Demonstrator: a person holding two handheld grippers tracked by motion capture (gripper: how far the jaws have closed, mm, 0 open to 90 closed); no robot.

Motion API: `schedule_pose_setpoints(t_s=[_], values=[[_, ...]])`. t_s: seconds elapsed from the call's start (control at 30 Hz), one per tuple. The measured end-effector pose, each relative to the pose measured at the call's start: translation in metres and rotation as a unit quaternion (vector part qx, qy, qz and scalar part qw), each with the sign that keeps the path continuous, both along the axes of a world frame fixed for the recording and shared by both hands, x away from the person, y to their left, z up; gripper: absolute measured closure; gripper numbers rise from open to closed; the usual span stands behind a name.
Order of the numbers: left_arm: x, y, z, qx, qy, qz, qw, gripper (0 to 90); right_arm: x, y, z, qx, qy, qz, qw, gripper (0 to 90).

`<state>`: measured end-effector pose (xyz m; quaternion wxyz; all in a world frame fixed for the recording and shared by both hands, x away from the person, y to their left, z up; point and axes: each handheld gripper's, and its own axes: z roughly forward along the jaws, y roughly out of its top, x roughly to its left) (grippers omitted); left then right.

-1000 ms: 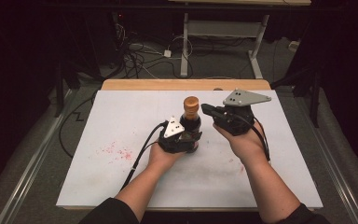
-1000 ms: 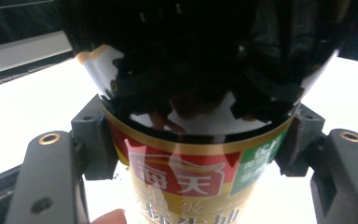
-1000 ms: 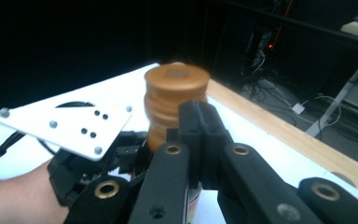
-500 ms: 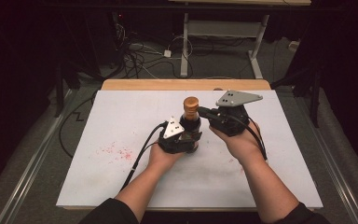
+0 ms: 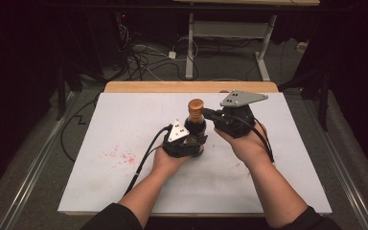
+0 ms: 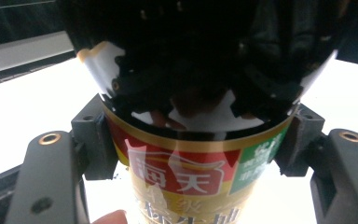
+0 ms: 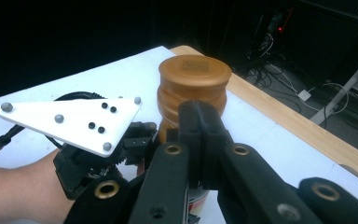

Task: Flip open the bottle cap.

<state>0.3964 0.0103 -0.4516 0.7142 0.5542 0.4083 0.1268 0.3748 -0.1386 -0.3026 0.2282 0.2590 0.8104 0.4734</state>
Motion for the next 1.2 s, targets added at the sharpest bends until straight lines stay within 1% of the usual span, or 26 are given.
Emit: schedule_pose_setpoints(t_s=[0.07,0.47,0.5,1.13,1.2], values=[[-0.0001,-0.0002,0.0001,0.0,0.0,0.001,1.0,28.8,0.0001,0.0,0.0004,0.007,0.0,-0.001,1.0,90.0],[-0.0001,0.0001,-0.0002,-0.002,0.001,0.002,1.0,28.8,-0.0011,0.0024,0.0012,0.016,-0.012,-0.003,0.9998,90.0],[-0.0001,0.0001,-0.0003,-0.002,0.001,0.002,1.0,28.8,-0.0017,0.0028,0.001,0.018,-0.012,-0.007,0.9997,90.0],[0.0001,0.0002,-0.0005,-0.002,0.001,0.003,1.0,28.8,-0.0014,0.0048,0.0032,0.026,-0.018,-0.009,0.9995,90.0],[0.0001,0.0002,-0.0005,-0.002,0.002,0.003,1.0,28.8,-0.001,0.0051,0.0042,0.023,-0.019,-0.008,0.9995,90.0]])
